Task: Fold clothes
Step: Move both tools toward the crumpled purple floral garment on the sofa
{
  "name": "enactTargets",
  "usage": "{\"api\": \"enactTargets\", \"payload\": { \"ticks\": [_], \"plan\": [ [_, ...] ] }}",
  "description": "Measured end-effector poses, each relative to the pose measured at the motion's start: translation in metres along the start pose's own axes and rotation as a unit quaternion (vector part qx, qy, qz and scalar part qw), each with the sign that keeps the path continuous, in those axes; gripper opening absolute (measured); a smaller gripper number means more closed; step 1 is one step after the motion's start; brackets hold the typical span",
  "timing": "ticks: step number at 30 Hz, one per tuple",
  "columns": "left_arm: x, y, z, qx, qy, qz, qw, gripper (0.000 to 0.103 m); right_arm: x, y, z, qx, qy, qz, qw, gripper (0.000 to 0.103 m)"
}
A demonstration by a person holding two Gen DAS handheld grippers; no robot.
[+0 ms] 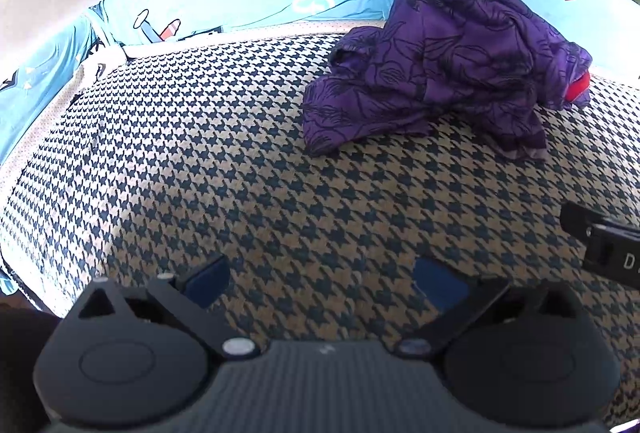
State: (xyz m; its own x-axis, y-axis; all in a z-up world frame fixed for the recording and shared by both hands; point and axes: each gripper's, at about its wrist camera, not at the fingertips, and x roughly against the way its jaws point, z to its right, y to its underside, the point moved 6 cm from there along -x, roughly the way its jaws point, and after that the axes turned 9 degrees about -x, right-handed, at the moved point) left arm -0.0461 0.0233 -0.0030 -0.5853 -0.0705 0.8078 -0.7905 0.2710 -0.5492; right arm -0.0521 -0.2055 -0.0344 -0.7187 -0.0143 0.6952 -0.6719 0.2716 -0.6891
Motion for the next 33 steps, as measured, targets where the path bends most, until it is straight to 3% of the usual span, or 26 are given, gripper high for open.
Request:
{"api": "enactTargets", "payload": {
  "ticks": [33],
  "plan": [
    [0.023, -0.023, 0.036, -0.017, 0.012, 0.024, 0.9995, 0.103, 0.024, -0.021, 0.039, -0.05, 0.014, 0.011, 0.999, 0.102]
  ]
}}
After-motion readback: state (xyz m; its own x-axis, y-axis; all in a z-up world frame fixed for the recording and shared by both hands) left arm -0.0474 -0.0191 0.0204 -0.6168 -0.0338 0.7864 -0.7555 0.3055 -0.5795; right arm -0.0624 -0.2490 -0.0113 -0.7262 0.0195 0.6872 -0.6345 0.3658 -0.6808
